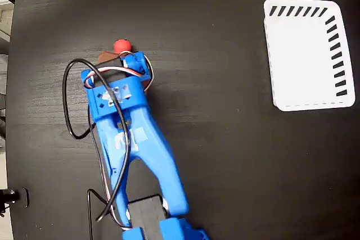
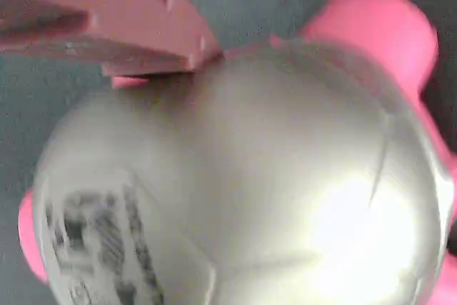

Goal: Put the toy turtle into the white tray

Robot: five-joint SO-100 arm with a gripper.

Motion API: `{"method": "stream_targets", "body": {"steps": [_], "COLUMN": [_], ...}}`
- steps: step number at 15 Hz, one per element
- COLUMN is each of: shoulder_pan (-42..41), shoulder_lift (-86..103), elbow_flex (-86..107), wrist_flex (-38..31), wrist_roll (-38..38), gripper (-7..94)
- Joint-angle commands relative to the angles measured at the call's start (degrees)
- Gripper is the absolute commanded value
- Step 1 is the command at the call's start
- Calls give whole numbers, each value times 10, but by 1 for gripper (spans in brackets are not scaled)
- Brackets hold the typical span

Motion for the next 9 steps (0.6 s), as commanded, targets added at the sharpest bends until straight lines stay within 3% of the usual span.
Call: {"method": "stream_targets", "body": {"steps": [1, 7, 9], "shoulder_pan": [-9, -4, 7], "shoulder_lift": [27, 180, 250], "elbow_flex": [-10, 10, 42], "wrist_flex": [9, 100, 103], "wrist_roll": [6, 93, 131], "gripper": [0, 0, 0]}}
